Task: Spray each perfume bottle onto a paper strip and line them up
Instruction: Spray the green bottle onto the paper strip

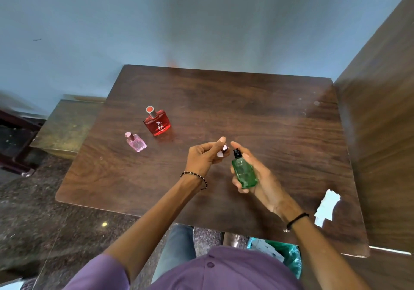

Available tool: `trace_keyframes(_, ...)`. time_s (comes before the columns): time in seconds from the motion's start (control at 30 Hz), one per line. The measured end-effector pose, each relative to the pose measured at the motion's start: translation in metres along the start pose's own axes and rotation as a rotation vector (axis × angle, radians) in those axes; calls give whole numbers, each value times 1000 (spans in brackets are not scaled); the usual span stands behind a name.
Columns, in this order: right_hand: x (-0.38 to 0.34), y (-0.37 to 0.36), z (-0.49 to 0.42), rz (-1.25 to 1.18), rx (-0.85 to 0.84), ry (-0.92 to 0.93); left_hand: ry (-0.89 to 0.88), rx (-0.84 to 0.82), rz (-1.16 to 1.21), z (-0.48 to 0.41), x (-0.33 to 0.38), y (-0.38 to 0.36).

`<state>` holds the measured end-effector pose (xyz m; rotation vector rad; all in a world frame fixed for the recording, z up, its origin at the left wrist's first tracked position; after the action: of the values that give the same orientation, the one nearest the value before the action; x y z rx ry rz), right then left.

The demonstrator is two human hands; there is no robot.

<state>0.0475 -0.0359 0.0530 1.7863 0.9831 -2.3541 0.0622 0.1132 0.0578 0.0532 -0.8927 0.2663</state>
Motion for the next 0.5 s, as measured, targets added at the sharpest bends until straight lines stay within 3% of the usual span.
trace_keyframes(0.5, -10, 9, -12, 204, 283, 198, 31, 31, 136, -1, 2, -13)
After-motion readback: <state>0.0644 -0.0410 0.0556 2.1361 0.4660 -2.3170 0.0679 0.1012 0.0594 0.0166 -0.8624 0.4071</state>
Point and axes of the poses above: each hand's wrist, its own z-axis away from the middle knuckle, its own y-axis out of the back of the hand, x = y × z, the point moved 6 cm from there along -z, towards the middle knuckle, and after that the axes turned 15 degrees about y, right-handed, at the moved point
